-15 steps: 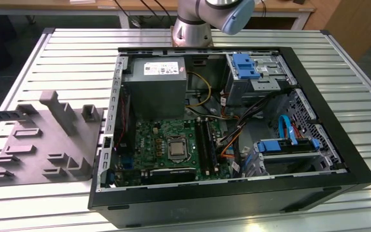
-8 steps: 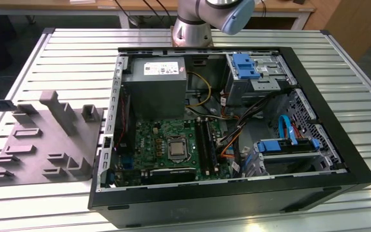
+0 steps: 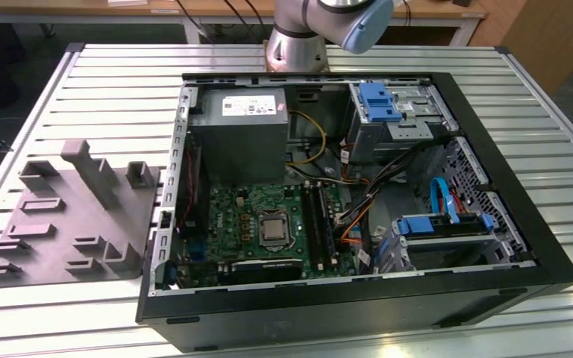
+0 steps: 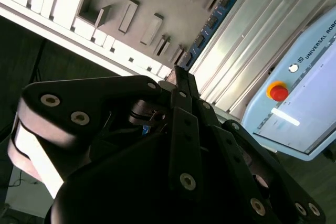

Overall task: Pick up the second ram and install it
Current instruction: 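Pick up the second ram and move it above second insertion slot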

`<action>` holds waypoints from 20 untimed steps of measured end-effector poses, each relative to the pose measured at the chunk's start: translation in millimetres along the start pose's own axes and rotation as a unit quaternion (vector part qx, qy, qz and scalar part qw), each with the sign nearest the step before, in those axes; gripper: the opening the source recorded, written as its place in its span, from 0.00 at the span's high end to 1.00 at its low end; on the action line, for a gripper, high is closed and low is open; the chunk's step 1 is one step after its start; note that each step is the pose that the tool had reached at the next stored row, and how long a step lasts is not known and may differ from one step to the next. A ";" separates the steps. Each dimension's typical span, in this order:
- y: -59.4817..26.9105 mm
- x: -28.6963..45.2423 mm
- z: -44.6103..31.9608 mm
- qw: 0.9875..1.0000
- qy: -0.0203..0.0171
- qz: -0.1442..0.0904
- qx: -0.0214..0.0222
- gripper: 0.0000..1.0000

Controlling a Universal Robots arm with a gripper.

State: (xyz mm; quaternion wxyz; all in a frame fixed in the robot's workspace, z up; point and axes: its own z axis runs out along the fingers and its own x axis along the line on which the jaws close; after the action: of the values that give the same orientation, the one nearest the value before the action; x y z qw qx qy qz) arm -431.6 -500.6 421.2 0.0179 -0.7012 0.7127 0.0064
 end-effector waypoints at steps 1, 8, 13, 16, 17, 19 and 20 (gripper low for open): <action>-0.1 -0.1 -3.9 1.000 0.000 0.000 0.000 0.89; -0.4 -1.0 -24.0 1.000 0.000 0.000 0.000 0.89; -0.5 -1.0 -24.3 1.000 0.000 0.000 0.000 0.89; -3.4 -1.1 -24.3 1.000 0.000 0.000 0.000 0.89; -7.7 -1.1 -24.2 1.000 0.000 0.000 0.000 0.89; -13.0 -1.2 -24.1 1.000 0.000 0.000 0.000 0.89; -15.5 -1.2 -24.0 1.000 0.000 0.000 0.000 0.89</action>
State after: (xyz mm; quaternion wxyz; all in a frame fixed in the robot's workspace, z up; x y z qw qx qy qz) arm -416.5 -500.4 445.5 0.0178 -0.7012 0.7127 0.0064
